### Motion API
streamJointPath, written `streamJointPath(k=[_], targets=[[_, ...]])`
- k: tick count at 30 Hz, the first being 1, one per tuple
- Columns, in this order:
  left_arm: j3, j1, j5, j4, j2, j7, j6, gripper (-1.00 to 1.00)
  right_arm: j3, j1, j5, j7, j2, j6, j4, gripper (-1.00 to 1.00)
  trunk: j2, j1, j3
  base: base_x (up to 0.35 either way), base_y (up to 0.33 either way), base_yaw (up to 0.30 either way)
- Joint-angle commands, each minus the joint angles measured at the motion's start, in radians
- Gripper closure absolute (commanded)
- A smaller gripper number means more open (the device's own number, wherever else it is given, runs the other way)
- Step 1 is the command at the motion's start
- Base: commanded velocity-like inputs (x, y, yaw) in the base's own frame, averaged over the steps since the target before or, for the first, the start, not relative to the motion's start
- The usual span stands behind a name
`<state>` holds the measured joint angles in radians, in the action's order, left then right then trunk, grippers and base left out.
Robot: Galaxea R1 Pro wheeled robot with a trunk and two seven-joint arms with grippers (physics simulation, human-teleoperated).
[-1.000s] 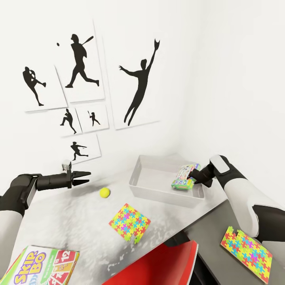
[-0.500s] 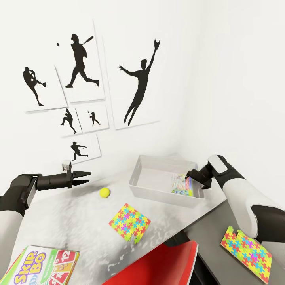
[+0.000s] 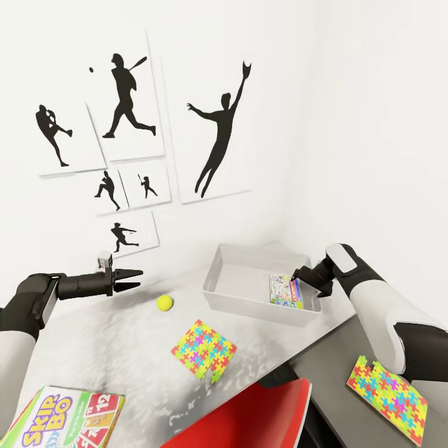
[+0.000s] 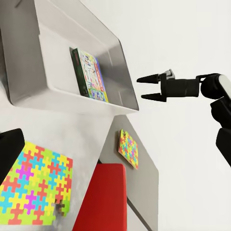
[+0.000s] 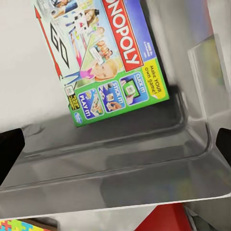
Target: Put all the toys in the child's room - the three board games (two on the bed and one on the table), the two jigsaw puzzles on the table, and the tennis ball on the table - inside the toy box on the table in the child's room.
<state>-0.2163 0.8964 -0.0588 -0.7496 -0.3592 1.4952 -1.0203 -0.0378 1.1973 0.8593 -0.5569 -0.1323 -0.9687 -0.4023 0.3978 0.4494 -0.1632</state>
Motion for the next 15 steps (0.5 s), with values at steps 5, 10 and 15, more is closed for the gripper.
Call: streamJointPath(k=[5,10,15], targets=[[-0.002,0.001,-0.007,0.000,0.000,0.007,-0.010,-1.00,-0.003,0.001,0.007,-0.009,0.000,-0.002,-0.001,-1.00,0.002,0.001,-0.002,0.000,0.000,0.000],[-0.002,0.001,-0.007,0.000,0.000,0.007,-0.010,-1.00,-0.002,0.000,0.007,-0.009,-0.001,-0.002,-0.021,-1.00,0.002,0.001,-0.001,0.000,0.000,0.000],[-0.002,0.000,-0.008,0.000,-0.001,0.007,-0.010,-1.00,-0.001,-0.001,0.007,-0.009,-0.002,-0.002,-0.043,-1.00,0.002,0.001,0.005,0.000,0.000,0.000]])
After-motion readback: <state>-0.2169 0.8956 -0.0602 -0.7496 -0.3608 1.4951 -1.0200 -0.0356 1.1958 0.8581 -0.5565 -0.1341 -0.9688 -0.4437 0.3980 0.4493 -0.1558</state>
